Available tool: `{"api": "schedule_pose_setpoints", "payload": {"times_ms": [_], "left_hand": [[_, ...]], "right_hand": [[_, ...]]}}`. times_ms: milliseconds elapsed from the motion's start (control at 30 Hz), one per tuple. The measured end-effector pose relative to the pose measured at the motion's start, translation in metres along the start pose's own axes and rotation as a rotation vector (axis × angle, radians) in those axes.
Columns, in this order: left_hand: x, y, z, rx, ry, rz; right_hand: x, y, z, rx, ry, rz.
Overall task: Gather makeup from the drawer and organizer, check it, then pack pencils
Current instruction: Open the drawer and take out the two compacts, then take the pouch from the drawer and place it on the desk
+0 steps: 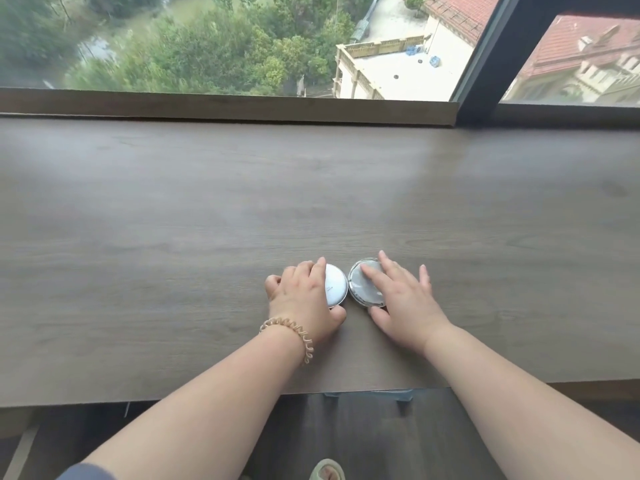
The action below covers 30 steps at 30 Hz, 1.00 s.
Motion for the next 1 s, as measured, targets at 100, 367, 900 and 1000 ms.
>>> {"api": "schedule_pose_setpoints", "payload": {"times_ms": [100,367,900,1000], "left_hand": [[-0.002,-0.003,-0.002,-0.004,0.013,-0.039],[-0.039,0.03,-0.037,-0.093,0.041,0.135],[-0.21,0.096,-0.29,-0.033,0.408,0.234],[-0.235,0.1,-0.337,-0.049,0.461,0.233]], "right_hand": [[-0.005,0.006,-0.005,-0.047,0.022,0.086],[-0.031,0.01,-0.077,-0.043,0.227,0.379],[-0.061,-0.057,-0.342,0.032,0.598,0.211],[-0.071,-0.071,-0.395,0.032,0.672,0.215]]}}
Point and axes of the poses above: each hand's wrist, its own x-axis towards the middle knuckle, its own y-axis out of the back of the hand, z = x × y, the point moved 8 cm from there along x, towards the middle knuckle, and after that the axes turned 5 degrees about z, right-handed, at the moved point
